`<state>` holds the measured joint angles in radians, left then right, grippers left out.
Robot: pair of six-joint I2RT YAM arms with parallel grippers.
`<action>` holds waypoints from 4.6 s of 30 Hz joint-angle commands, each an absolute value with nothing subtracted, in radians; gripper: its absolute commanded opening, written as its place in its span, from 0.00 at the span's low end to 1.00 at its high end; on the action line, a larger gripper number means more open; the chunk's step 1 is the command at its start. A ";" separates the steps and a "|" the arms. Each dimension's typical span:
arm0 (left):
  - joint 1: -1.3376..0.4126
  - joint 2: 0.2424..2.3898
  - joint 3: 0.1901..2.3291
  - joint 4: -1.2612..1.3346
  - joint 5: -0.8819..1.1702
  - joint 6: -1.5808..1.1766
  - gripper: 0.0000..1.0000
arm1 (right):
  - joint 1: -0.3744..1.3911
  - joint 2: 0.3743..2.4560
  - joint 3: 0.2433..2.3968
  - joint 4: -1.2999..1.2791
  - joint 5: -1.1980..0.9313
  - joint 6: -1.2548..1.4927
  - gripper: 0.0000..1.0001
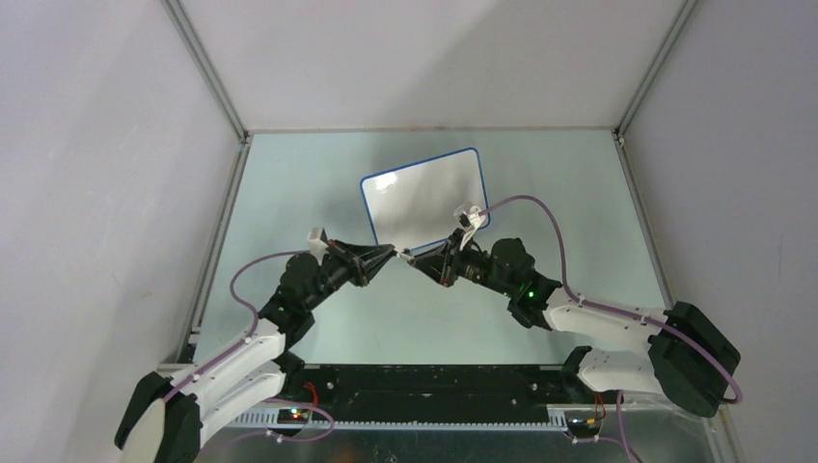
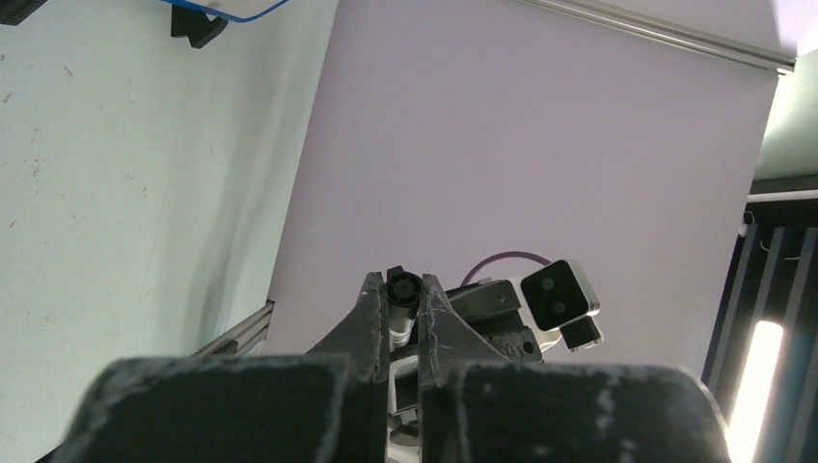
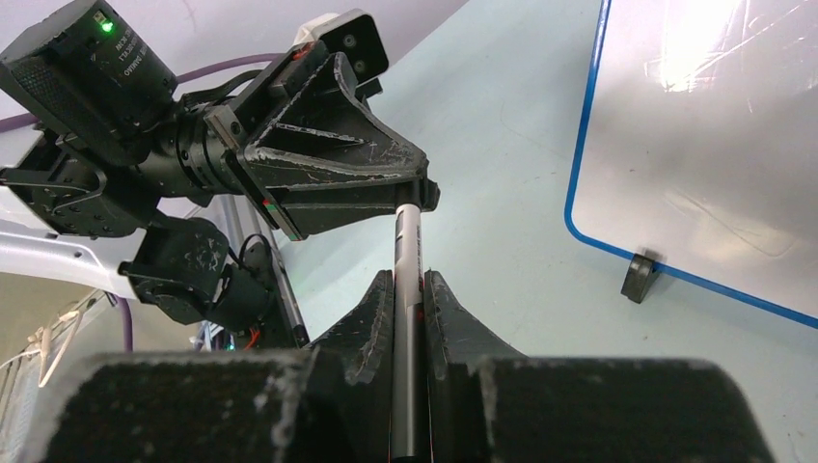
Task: Write a sentence on the whiteboard
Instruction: Open the pen cap from the whiteboard marker, then place the pen cap at the center of the board, then hold the whiteboard on the whiteboard stand.
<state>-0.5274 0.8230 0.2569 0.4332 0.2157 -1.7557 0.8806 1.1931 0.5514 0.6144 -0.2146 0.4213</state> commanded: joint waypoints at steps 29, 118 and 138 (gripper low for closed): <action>-0.328 0.574 0.394 -0.190 -0.029 -1.246 0.00 | 0.733 0.748 0.446 0.227 -0.087 0.434 0.00; -0.211 0.951 0.264 0.675 0.201 -0.519 0.99 | 0.411 0.943 0.820 -0.131 -0.447 0.335 0.00; -0.024 1.721 0.643 1.289 0.832 -0.742 0.87 | 0.415 0.939 0.836 -0.075 -0.489 0.351 0.00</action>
